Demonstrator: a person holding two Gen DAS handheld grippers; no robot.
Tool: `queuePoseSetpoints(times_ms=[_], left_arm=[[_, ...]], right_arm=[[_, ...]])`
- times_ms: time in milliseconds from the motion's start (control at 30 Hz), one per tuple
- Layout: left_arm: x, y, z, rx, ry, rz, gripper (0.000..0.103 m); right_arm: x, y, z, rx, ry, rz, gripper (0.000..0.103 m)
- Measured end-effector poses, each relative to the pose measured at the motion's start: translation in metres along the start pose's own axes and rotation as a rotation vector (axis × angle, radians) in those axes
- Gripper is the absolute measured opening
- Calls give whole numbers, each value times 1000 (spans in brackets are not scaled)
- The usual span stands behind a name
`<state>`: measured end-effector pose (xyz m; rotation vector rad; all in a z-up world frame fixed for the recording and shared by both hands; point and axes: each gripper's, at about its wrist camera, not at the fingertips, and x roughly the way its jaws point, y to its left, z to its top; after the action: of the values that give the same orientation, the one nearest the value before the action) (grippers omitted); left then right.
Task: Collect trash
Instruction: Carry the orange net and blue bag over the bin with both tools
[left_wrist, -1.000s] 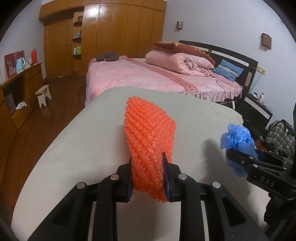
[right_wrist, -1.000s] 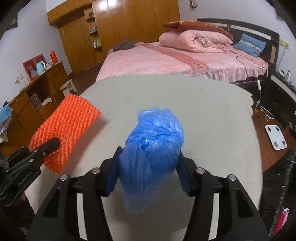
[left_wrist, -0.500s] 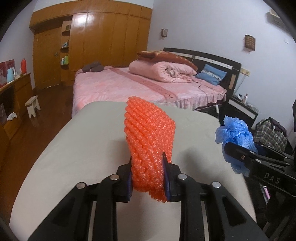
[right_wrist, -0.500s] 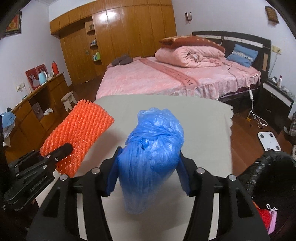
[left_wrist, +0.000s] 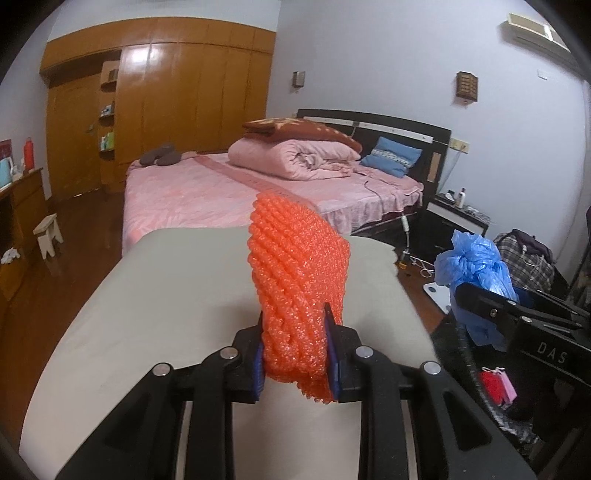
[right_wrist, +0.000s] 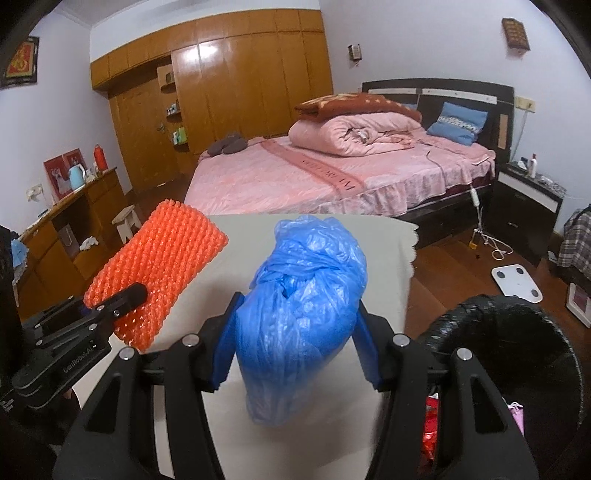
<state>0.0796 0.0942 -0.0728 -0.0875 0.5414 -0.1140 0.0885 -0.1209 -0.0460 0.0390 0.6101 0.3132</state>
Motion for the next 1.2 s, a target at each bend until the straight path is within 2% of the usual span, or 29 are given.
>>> queuePoseSetpoints(times_ms=[733,1200], left_arm=[[-28,-106,14,105,-68,-200,26],[-39,-168,23,183,-96,-321,26]], right_arm=[[-97,-72,-17,61,-129,-176,55],[-137,-119,-33,112,-163,-278,55]])
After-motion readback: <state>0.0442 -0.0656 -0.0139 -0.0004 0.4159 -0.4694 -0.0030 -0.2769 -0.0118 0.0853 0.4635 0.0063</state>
